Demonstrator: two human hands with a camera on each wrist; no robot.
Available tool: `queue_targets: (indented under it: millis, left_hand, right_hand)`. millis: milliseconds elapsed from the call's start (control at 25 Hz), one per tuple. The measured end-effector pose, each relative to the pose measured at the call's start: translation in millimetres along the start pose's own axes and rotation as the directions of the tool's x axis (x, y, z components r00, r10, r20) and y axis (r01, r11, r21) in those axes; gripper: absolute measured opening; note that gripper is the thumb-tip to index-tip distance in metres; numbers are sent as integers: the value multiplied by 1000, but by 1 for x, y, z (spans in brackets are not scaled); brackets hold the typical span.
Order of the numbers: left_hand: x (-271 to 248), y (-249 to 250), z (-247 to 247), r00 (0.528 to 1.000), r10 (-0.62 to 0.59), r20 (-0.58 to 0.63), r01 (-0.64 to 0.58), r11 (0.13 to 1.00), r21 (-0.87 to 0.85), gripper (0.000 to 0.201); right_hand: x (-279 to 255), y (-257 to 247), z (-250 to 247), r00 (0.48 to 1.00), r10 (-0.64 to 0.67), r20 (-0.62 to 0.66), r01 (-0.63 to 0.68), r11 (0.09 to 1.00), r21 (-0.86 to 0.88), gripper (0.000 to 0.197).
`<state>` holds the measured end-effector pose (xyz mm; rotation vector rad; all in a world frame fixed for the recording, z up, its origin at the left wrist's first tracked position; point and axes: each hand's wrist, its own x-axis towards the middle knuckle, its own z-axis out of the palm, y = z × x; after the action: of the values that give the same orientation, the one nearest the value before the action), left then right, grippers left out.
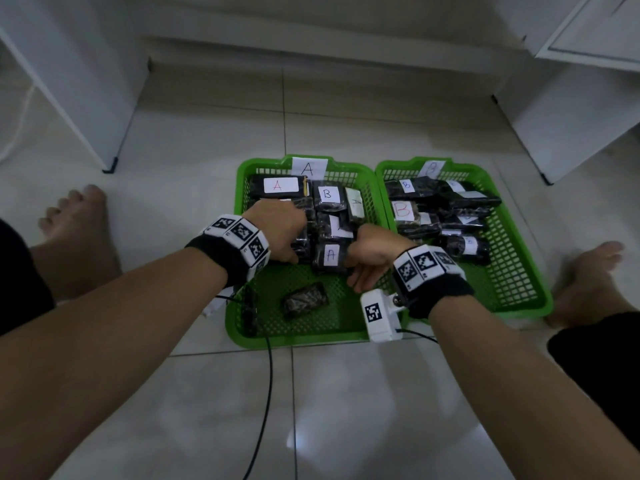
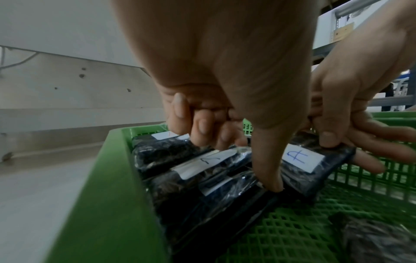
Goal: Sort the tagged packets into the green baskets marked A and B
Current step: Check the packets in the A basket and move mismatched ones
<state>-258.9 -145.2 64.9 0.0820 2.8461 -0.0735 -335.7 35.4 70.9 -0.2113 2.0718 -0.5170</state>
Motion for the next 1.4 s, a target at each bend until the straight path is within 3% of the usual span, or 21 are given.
queue_targets:
  millis: [120, 280, 360, 560, 680, 760, 880, 960, 1080, 1160, 1200, 1280, 1360, 1400]
  left_hand:
    - [0, -1, 1, 996, 39, 76, -34, 997, -71, 44]
    - [-4, 7, -2, 974, 106, 198, -76, 985, -152, 48]
    - [-7, 19, -5, 949, 142, 281, -99, 982, -161, 50]
    - [-6, 44, 12, 909, 168, 381, -165, 985, -42, 53]
    - [-5, 43, 17, 903, 170, 394, -187, 982, 4, 54]
    - [-6, 43, 18, 901, 172, 399, -191, 982, 7, 50]
    - [-8, 38, 15, 874, 154, 462, -168, 986, -12, 43]
    - [-11, 31, 4, 863, 121, 490, -79, 991, -106, 43]
    - [-15, 15, -21, 868, 94, 487, 57, 957, -286, 26]
    - [-15, -1, -32, 874, 102, 475, 149, 875, -461, 30]
    - [-15, -9, -35, 875, 119, 469, 203, 790, -579, 33]
    - [-12, -23, -31, 875, 181, 450, 323, 474, -819, 35]
    - [-9, -28, -26, 877, 217, 429, 411, 128, -903, 31]
    - [-8, -28, -25, 878, 224, 422, 428, 25, -904, 32]
  right_hand:
    - [2, -2, -4, 999, 37, 36, -35, 998, -56, 24]
    - [12, 0, 3, 994, -15, -104, 10, 999, -52, 24]
    - [13, -3, 5, 980, -77, -181, 49, 987, -155, 24]
    - [4, -12, 9, 982, -55, -178, -17, 924, -381, 39]
    - [8, -11, 3, 979, -71, -190, -15, 910, -413, 43]
    - [8, -10, -8, 994, -60, -93, 18, 918, -396, 40]
    - [10, -4, -11, 977, 21, 212, 70, 907, -416, 28]
    - [16, 1, -5, 969, 16, 246, 99, 888, -449, 27]
    - [17, 1, 0, 977, -49, 210, 149, 856, -494, 30]
    - [8, -2, -6, 970, -53, 239, 162, 869, -468, 27]
    - [0, -4, -11, 967, -63, 248, 170, 881, -441, 23]
    - [-13, -9, -23, 964, -158, 214, 222, 921, -320, 22]
    - [-24, -16, -31, 932, -356, 70, 362, 923, -129, 45]
    - [-28, -21, -31, 897, -441, -14, 441, 897, -29, 55]
